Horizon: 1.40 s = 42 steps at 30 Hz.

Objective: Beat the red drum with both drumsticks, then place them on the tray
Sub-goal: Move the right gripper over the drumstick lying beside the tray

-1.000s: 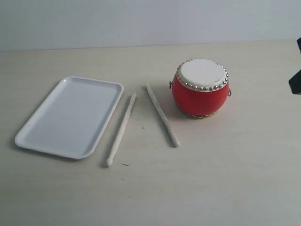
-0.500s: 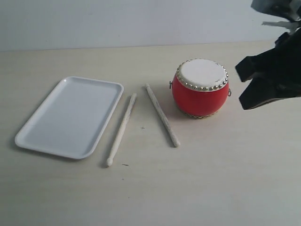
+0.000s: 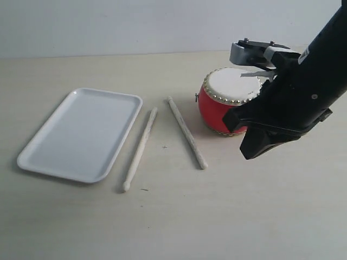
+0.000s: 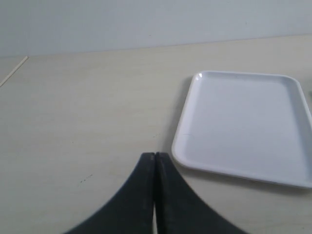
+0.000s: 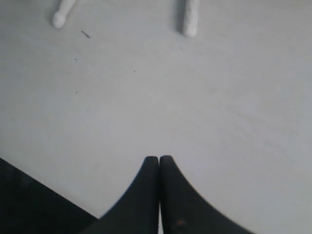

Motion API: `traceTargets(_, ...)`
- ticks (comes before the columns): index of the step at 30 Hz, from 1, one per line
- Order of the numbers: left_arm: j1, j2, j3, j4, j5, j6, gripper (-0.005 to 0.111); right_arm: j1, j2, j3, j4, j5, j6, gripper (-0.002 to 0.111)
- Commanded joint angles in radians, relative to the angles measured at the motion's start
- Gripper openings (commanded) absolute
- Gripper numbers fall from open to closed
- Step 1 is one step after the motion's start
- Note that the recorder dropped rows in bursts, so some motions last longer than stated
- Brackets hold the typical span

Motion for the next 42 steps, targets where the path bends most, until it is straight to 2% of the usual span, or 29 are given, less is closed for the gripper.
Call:
traceTargets(1,-0.001,-0.006,0.001,0.002,-0.004,0.001,0.000,0.005,0.034,-0.008,0.001,-0.045,-0.008,0.000)
traceTargets(9,-0.001,-0.006,0.001,0.002,-0.004,0.001,0.000,0.005,0.092,-0.022,0.002,-0.056,-0.048,0.000)
traceTargets(19,-0.001,-0.006,0.001,0.002,-0.004,0.017,0.000,0.005,0.142,-0.194,0.002,-0.029,-0.048,0.000)
traceTargets(29,-0.001,-0.006,0.001,0.002,-0.004,0.053,0.000,0.105,0.252,-0.326,-0.006,0.019,-0.081,0.000)
traceTargets(31,-0.001,-0.006,0.001,0.002,-0.004,0.053,0.000,0.124,0.277,-0.349,-0.006,0.019,-0.167,0.000)
traceTargets(37,-0.001,-0.006,0.001,0.002,-0.004,0.053,0.000,0.162,0.355,-0.442,0.012,0.005,-0.676,0.000)
traceTargets(42,-0.001,-0.006,0.001,0.002,-0.004,0.053,0.000,0.162,0.442,-0.553,0.019,-0.039,-0.905,0.000)
